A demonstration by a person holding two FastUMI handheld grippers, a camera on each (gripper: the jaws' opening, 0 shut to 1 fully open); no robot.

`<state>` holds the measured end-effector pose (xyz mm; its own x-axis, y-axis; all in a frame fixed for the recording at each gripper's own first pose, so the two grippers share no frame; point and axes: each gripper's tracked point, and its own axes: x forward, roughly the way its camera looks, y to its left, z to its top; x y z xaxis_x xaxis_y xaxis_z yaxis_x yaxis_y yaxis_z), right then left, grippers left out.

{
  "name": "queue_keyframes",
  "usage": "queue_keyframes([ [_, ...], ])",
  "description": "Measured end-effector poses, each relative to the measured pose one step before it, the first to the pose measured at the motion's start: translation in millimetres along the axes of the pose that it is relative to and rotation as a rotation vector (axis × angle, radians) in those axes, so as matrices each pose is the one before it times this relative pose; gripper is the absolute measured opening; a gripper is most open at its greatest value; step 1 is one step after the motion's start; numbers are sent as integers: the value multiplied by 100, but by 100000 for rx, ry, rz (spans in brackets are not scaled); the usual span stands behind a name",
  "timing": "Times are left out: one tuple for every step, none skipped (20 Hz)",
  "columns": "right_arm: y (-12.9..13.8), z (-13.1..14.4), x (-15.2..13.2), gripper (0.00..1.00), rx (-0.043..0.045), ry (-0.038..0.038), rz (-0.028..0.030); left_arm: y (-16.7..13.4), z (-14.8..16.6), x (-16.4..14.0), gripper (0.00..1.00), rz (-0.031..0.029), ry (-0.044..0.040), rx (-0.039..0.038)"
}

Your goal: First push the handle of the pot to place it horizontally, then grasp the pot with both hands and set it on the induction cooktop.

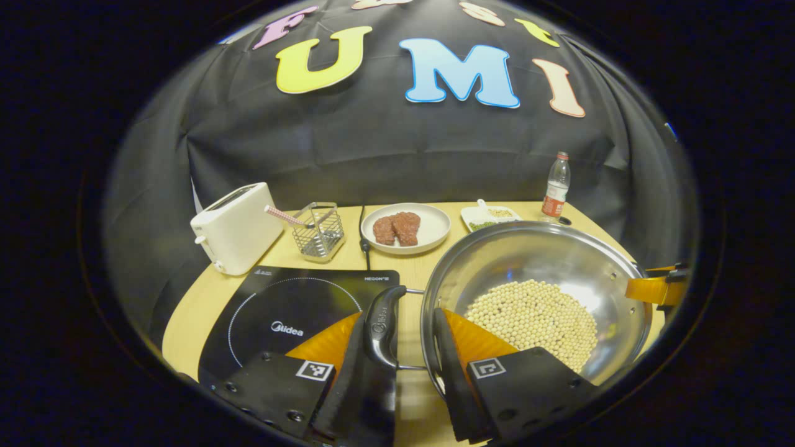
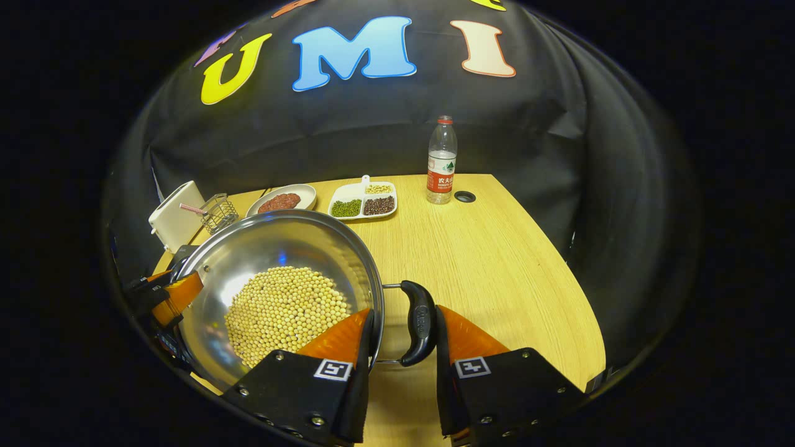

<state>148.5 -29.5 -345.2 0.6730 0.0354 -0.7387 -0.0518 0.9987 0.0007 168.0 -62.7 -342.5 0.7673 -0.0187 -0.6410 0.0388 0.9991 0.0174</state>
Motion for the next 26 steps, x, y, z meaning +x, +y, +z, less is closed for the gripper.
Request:
queue_keyframes([
  [501,-52,-347,45,-109,-120,-509,540,-92,18,61,-385,-293,-164],
  [441,-41,-226,45,39,-473,-456,569,70,-99,65,-426,-131,-492],
  [514,-6,-272,45,223,-109,-283,537,-11,-259,61,-275,-566,-517],
  [581,-21,-271,46,200,-87,-220,633,-24,-131,61,-176,-3,128],
  [610,12,-197,45,-53,68,-197,643,-70,-209,65,-88,-237,61],
  [562,32,-202,45,-72,-223,-210,664,56,-79,61,-169,-75,12],
  [633,13,-193,45,-234,-310,-227,663,-30,-31,65,-227,-169,-309],
  [599,56,-150,45,-294,-386,-300,723,2,-49,65,-280,-76,-379],
  [705,74,-236,45,-188,-280,-281,681,25,145,61,-216,-176,-323],
  [644,4,-164,45,-452,-161,-69,709,54,-170,61,-34,-342,-269],
  [657,79,-176,45,-371,-314,-62,741,39,-85,61,-8,-329,-351],
  [659,88,-29,45,-411,70,2,772,-19,-82,65,55,-154,-330],
  [681,78,-63,45,-307,-144,-14,729,-157,-70,65,87,161,-341],
  [655,38,-50,45,-450,51,-6,706,-160,12,65,65,8,-409],
  [732,72,-94,45,-380,-210,29,816,-110,50,65,90,106,-331],
  [715,2,98,45,-315,7,70,820,-97,27,61,102,79,-209],
  [774,-25,-3,45,-122,182,163,887,-43,43,61,173,-35,-59],
  [842,-43,1,45,-58,190,224,835,-146,214,61,222,113,33],
  [776,4,55,45,-82,183,246,880,-57,8,61,232,65,-32],
  [844,-32,151,45,-116,178,316,862,-48,124,69,317,32,16],
  [845,-8,81,45,-156,193,265,970,-40,160,61,323,171,40],
  [874,26,160,45,-242,184,326,847,-10,73,61,201,88,48],
  [858,45,76,45,-201,233,323,953,-71,26,69,120,-8,-3],
  [804,105,172,45,-165,56,329,945,62,199,61,141,-45,-28],
  [820,78,163,45,-429,259,326,781,-203,303,61,271,124,4],
  [815,24,141,45,-397,214,249,920,48,177,61,297,93,-146],
])
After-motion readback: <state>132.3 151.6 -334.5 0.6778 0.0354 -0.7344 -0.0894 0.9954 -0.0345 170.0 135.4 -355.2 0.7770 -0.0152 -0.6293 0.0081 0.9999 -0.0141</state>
